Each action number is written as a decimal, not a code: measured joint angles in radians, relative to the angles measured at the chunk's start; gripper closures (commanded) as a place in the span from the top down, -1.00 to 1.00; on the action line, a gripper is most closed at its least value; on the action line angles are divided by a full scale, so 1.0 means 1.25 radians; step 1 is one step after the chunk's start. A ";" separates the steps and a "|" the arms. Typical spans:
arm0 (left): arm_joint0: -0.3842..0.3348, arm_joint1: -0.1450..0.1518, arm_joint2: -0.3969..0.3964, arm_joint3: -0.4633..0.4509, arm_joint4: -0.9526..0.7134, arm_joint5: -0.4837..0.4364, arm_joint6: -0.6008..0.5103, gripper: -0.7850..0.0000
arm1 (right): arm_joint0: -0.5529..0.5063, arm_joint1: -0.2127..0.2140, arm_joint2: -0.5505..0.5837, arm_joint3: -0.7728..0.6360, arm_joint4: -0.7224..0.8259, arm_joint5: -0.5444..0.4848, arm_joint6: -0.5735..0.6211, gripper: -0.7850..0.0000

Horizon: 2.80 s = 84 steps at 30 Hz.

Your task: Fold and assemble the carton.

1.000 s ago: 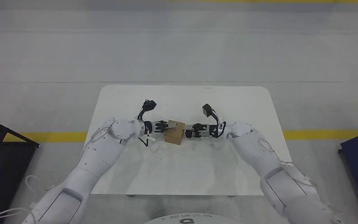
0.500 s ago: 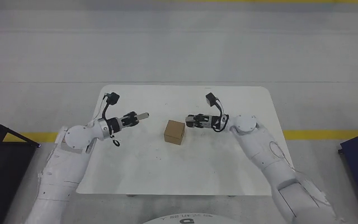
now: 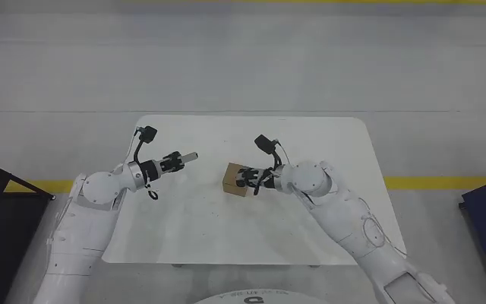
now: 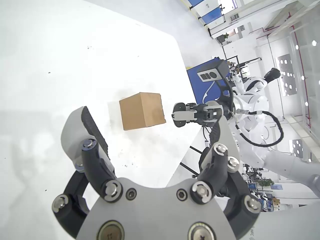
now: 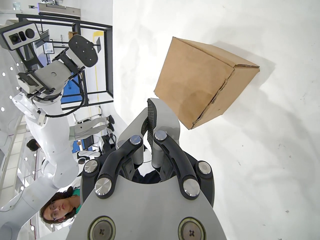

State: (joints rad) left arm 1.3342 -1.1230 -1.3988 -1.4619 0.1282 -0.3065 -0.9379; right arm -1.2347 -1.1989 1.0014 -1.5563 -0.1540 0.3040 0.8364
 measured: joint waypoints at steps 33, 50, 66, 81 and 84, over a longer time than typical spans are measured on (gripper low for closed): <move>0.000 0.000 0.000 0.000 0.000 0.000 0.000 1.00 | 0.157 -0.045 -0.113 0.200 0.050 0.064 0.023 -1.00; 0.000 0.000 0.000 0.000 0.000 0.000 0.000 1.00 | 0.141 -0.037 -0.092 0.176 0.041 0.063 0.022 -1.00; 0.000 0.000 0.000 0.000 0.000 0.000 0.000 1.00 | 0.052 0.006 0.079 0.113 0.097 -0.031 0.027 -1.00; 0.000 0.000 0.000 0.000 0.000 0.000 0.000 1.00 | 0.164 -0.034 -0.059 0.294 0.095 0.041 0.062 -1.00; 0.000 0.000 0.000 0.000 0.000 0.000 0.000 1.00 | 0.171 -0.038 -0.058 0.306 0.118 -0.001 0.054 -1.00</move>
State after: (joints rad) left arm 1.3342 -1.1230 -1.3987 -1.4619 0.1282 -0.3065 -0.9380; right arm -1.0214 -1.2458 0.9284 -1.1732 -0.0064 0.3033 0.9044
